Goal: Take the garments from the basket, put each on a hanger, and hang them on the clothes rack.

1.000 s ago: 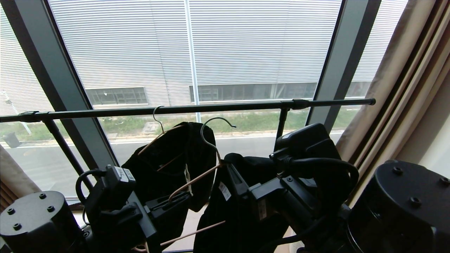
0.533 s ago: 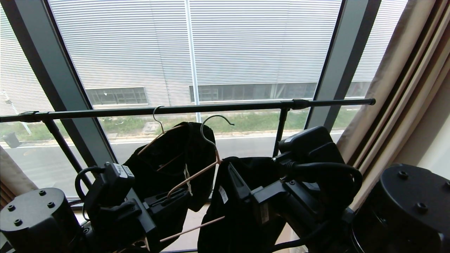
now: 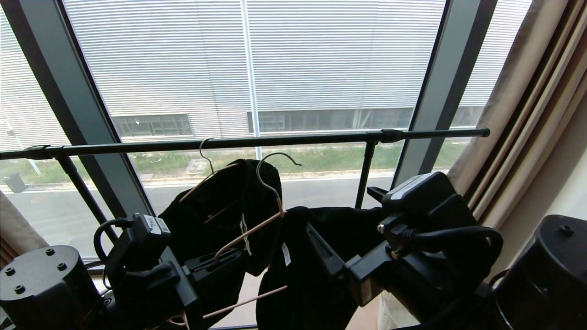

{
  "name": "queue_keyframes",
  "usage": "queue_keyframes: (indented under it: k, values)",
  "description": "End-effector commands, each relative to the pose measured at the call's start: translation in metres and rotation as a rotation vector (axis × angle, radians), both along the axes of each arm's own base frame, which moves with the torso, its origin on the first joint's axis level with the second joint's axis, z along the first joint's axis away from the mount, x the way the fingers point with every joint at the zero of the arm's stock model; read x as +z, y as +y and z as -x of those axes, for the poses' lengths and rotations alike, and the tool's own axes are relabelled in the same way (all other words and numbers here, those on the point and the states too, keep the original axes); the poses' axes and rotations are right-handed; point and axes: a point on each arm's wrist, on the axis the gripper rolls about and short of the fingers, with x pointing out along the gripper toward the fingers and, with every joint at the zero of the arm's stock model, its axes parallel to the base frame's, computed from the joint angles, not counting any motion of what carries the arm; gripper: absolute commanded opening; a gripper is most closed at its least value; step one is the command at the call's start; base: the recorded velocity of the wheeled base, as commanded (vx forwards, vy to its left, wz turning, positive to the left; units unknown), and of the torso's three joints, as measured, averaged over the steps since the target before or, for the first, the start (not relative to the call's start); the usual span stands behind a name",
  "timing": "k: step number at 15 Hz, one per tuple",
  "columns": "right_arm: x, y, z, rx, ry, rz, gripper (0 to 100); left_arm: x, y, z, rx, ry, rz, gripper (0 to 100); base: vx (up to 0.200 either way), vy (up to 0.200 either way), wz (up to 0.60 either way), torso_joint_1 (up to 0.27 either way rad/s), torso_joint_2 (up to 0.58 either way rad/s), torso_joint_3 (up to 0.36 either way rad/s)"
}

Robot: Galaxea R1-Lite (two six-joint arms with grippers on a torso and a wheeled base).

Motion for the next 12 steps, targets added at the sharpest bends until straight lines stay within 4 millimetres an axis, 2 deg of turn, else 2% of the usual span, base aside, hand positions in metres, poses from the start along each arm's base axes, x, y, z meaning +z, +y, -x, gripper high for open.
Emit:
queue_keyframes:
  k: [1, 3, 5, 6, 7, 9, 11, 12]
  values:
    - [0.01, -0.026, -0.002, -0.005, -0.028, 0.004, 100, 0.0, 0.003, 0.001, 0.002, 0.0, 0.001, 0, 0.0, 0.0, 0.0, 0.0, 0.0, 0.0]
    - [0.019, -0.058, 0.005, 0.074, 0.02, 0.063, 100, 0.001, 0.005, 0.006, -0.024, -0.015, -0.005, 0, 0.0, 0.0, 0.0, 0.0, 0.0, 0.0]
    - [0.025, -0.076, 0.006, 0.157, 0.074, 0.106, 100, -0.003, 0.007, 0.009, -0.046, -0.002, -0.023, 0, 0.0, 0.0, 0.0, 0.0, 0.0, 0.0]
    - [0.033, -0.095, 0.003, 0.218, 0.163, 0.161, 100, -0.004, 0.006, 0.01, -0.06, 0.003, -0.027, 0, 0.0, 0.0, 0.0, 0.0, 0.0, 0.0]
    - [0.037, -0.101, 0.002, 0.245, 0.187, 0.182, 100, -0.005, 0.006, 0.011, -0.061, 0.006, -0.028, 0, 0.0, 0.0, 0.0, 0.0, 0.0, 0.0]
    - [0.047, -0.133, -0.012, 0.394, 0.302, 0.327, 100, -0.01, 0.002, 0.015, -0.096, 0.018, -0.051, 0, 0.0, 0.0, 0.0, 0.0, 0.0, 0.0]
    - [0.043, -0.145, -0.03, 0.515, 0.347, 0.422, 100, -0.011, 0.0, 0.018, -0.114, 0.021, -0.06, 0, 0.0, 0.0, 0.0, 0.0, 0.0, 0.0]
    - [0.038, -0.144, -0.04, 0.591, 0.368, 0.473, 100, -0.012, -0.001, 0.02, -0.123, 0.023, -0.061, 0, 0.0, 0.0, 0.0, 0.0, 0.0, 0.0]
